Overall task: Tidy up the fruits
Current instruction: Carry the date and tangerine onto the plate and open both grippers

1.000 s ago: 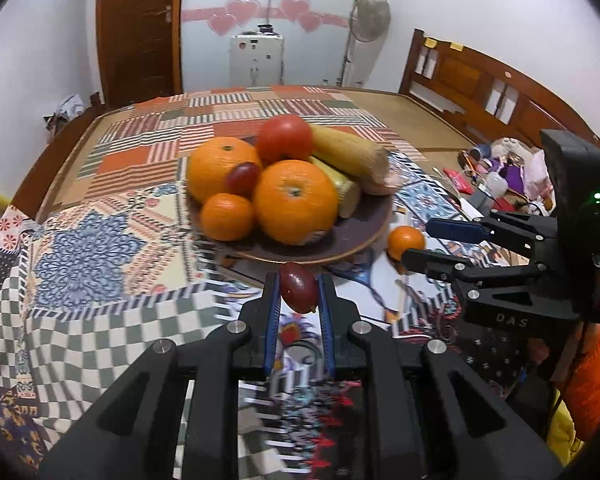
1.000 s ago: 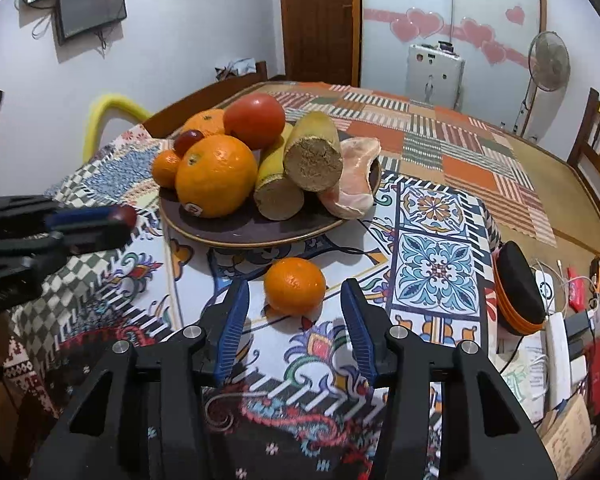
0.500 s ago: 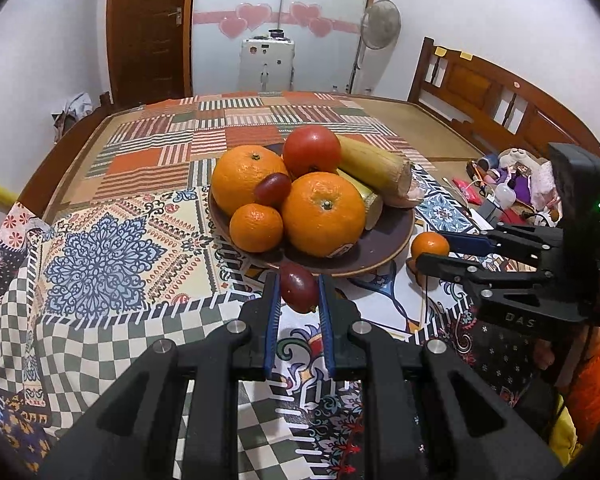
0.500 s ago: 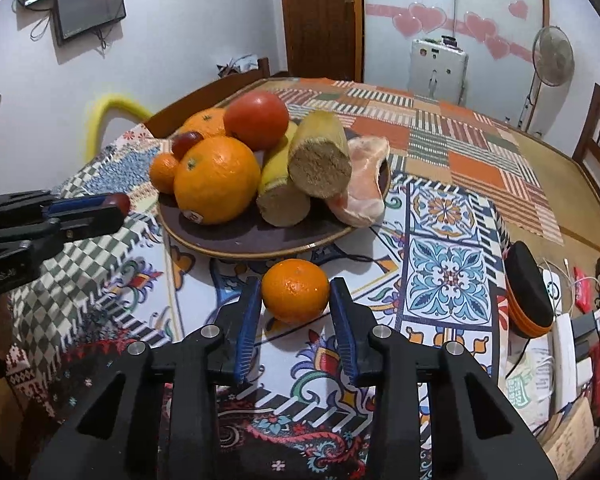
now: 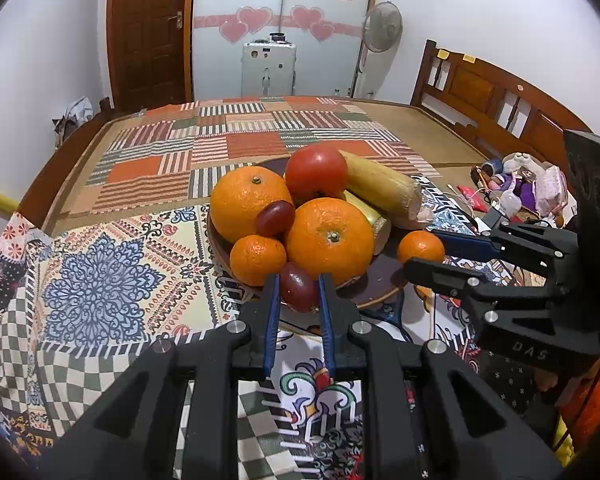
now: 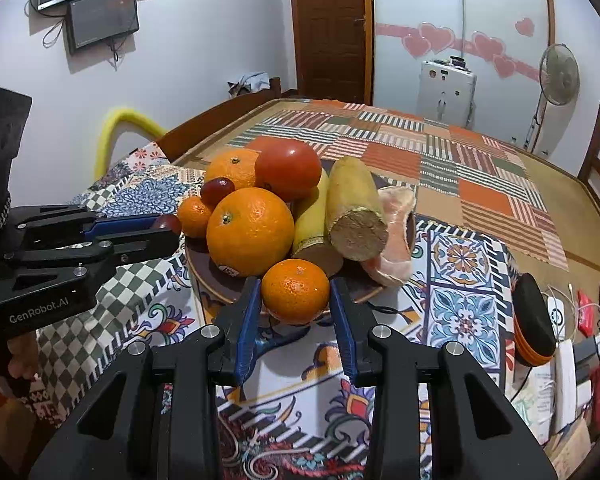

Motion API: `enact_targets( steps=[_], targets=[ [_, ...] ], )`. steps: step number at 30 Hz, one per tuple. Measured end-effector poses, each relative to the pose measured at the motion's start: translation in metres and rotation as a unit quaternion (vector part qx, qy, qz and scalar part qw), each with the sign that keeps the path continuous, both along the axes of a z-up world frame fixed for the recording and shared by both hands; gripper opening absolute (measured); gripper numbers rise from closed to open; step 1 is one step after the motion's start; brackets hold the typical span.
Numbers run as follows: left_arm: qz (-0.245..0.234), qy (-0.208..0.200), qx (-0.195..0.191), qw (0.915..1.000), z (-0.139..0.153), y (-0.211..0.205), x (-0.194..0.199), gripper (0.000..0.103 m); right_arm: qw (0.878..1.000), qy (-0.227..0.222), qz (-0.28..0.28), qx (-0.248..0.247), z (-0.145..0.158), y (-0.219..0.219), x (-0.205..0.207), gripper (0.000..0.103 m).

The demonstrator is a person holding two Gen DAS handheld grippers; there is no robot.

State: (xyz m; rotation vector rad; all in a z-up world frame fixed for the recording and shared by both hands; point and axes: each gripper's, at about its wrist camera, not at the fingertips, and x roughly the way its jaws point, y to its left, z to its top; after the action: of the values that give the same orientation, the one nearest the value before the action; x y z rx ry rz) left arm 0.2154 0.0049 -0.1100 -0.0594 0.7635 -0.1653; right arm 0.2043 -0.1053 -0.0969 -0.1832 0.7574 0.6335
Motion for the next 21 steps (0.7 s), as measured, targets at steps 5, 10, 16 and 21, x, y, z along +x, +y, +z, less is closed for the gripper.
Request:
enact_targets(
  steps=[5, 10, 16, 21],
  targets=[
    [0.001, 0.006, -0.001, 1.0000, -0.008, -0.001, 0.007, 0.018, 1.000, 0.004, 0.000, -0.006, -0.004, 0.002, 0.004, 0.032],
    [0.000, 0.010, -0.001, 1.0000, -0.011, -0.002, 0.012, 0.018, 1.000, 0.005, 0.000, -0.009, -0.006, 0.002, 0.008, 0.032],
    [-0.001, 0.007, 0.004, 1.0000, -0.013, -0.004, 0.010, 0.019, 1.000, 0.007, 0.002, -0.011, -0.008, 0.004, 0.011, 0.032],
    [-0.006, 0.015, 0.003, 0.9999, -0.017, -0.008, 0.012, 0.025, 1.000, 0.009, 0.005, -0.010, -0.008, 0.006, 0.011, 0.032]
  ],
)
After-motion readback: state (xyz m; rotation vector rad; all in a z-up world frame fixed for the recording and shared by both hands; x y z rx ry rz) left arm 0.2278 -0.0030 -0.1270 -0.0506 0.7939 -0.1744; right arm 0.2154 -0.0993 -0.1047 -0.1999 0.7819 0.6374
